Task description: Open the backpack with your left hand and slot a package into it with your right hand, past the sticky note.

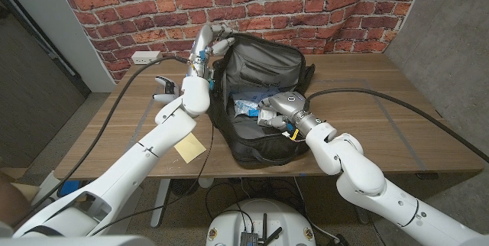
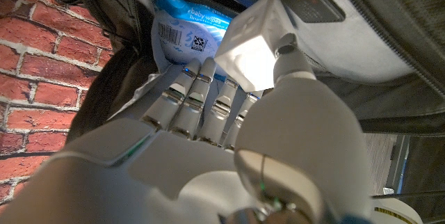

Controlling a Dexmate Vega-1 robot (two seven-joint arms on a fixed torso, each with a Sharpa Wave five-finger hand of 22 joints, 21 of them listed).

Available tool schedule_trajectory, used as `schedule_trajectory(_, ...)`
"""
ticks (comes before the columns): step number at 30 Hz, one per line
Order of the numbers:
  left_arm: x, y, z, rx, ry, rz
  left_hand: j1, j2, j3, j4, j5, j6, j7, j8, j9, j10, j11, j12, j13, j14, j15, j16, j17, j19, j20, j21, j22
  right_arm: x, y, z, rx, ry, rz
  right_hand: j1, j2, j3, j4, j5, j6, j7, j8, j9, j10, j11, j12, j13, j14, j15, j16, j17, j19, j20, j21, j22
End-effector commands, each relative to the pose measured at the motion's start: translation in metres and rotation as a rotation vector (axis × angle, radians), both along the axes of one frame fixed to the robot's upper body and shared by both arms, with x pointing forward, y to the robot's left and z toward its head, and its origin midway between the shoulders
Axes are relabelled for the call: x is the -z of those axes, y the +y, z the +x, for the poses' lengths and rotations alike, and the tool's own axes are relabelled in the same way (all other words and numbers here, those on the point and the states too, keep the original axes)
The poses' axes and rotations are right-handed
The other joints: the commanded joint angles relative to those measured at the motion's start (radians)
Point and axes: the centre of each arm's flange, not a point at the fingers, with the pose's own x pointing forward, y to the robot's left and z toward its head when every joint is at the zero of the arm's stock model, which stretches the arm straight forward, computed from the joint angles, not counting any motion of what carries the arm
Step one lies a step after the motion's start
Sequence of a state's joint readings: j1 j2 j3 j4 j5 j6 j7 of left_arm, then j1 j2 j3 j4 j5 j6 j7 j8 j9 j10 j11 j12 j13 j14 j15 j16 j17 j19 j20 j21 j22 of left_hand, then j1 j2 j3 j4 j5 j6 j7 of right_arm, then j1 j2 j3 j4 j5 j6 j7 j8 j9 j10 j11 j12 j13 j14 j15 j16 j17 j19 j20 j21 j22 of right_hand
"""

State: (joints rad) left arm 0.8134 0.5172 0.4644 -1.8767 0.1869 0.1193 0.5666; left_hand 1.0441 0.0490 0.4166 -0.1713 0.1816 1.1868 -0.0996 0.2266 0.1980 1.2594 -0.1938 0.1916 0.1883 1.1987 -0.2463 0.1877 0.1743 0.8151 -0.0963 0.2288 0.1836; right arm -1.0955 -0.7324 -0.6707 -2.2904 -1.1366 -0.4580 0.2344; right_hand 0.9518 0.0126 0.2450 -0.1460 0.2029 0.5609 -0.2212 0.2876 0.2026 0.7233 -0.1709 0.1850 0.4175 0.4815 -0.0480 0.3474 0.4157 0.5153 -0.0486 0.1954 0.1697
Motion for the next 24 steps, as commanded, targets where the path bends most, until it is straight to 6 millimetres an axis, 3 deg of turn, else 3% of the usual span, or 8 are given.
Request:
schedule_trajectory(1,0.003,0.001,-0.002,0.003,0.004,0.0,-0.001,0.009,0.008,0.001,0.006,0.004,0.006,0.004,0.003,0.014,-0.006,0.006,0.004,0.004,0.006,0.0,0.004,0.007,-0.108,-0.004,0.002,-0.002,0.003,-0.003,0.021,0.057,-0.022,-0.021,-0.009,-0.011,0.0,-0.007,-0.039,0.0,-0.019,0.001,-0.054,0.022,-0.003,-0.007,-0.038,-0.132,-0.012,0.012,-0.023,-0.005,-0.006,0.005)
schedule_trajectory(7,0.004,0.002,-0.002,0.004,0.007,0.0,0.0,0.008,0.008,0.001,0.006,0.004,0.006,0.004,0.003,0.013,-0.006,0.005,0.004,0.004,0.006,0.0,0.004,0.008,-0.108,-0.004,0.002,-0.003,0.003,-0.004,0.04,0.093,-0.031,-0.038,-0.014,-0.019,0.002,-0.014,-0.131,0.002,-0.066,-0.005,-0.16,0.052,-0.008,-0.022,-0.105,-0.095,-0.038,0.013,-0.059,0.017,-0.008,0.005)
schedule_trajectory(13,0.005,0.003,-0.004,0.002,0.005,-0.004,-0.001,0.009,0.008,0.001,0.006,0.003,0.006,0.003,0.003,0.012,-0.005,0.005,0.004,0.004,0.006,0.0,0.004,0.008,-0.108,-0.004,0.002,-0.005,0.001,-0.007,0.044,0.113,-0.032,-0.059,-0.019,-0.026,0.005,-0.017,-0.188,0.003,-0.088,-0.007,-0.219,0.068,-0.008,-0.034,-0.147,-0.07,-0.058,0.009,-0.079,0.031,-0.008,0.004)
schedule_trajectory(24,0.006,0.004,-0.003,0.003,0.011,-0.008,-0.001,0.01,0.008,0.001,0.006,0.004,0.006,0.003,0.003,0.012,-0.007,0.005,0.004,0.003,0.006,0.0,0.004,0.007,-0.109,-0.005,0.002,-0.012,-0.006,-0.015,0.045,0.093,-0.026,-0.078,-0.017,-0.03,0.01,-0.019,-0.214,0.004,-0.093,-0.008,-0.249,0.076,-0.005,-0.042,-0.161,-0.052,-0.065,0.008,-0.09,0.042,-0.006,0.004)
